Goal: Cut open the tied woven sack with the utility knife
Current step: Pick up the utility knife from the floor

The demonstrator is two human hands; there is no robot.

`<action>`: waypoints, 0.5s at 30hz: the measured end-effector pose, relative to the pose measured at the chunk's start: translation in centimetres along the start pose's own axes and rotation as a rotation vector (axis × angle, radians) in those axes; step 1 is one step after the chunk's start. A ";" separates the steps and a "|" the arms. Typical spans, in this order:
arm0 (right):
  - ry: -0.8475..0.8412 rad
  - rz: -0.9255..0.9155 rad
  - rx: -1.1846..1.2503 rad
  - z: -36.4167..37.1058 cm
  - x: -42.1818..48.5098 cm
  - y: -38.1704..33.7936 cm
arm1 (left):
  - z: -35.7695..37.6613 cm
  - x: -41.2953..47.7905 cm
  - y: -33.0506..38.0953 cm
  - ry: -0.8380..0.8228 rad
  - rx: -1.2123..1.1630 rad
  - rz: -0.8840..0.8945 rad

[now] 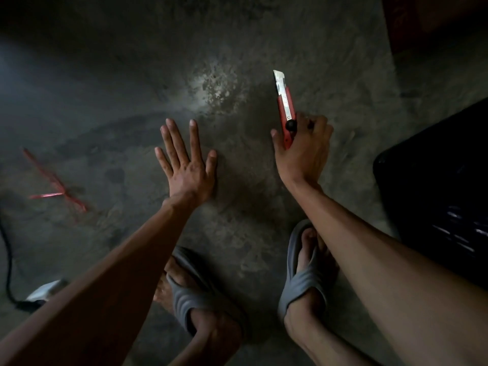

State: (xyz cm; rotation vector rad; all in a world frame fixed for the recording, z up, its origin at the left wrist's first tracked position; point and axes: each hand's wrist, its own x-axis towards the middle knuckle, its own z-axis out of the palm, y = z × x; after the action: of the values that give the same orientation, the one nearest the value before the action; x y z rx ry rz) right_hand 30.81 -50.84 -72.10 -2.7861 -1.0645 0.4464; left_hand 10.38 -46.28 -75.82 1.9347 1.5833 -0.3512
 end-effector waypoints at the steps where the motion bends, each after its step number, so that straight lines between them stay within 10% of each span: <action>1: -0.011 -0.001 0.011 0.0 0.0 0.1 | 0.1 0.0 -0.1 -0.005 0.002 0.000; 15: -0.297 -0.042 -0.055 -21.3 -7.4 -7.3 | -19.7 -15.2 3.3 -0.211 -0.069 -0.125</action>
State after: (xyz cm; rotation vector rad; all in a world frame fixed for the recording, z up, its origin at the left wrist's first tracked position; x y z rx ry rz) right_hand 27.66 -50.60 -48.63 -2.7981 -1.2061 0.8596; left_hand 6.36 -46.76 -51.04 1.6913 1.5586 -0.5271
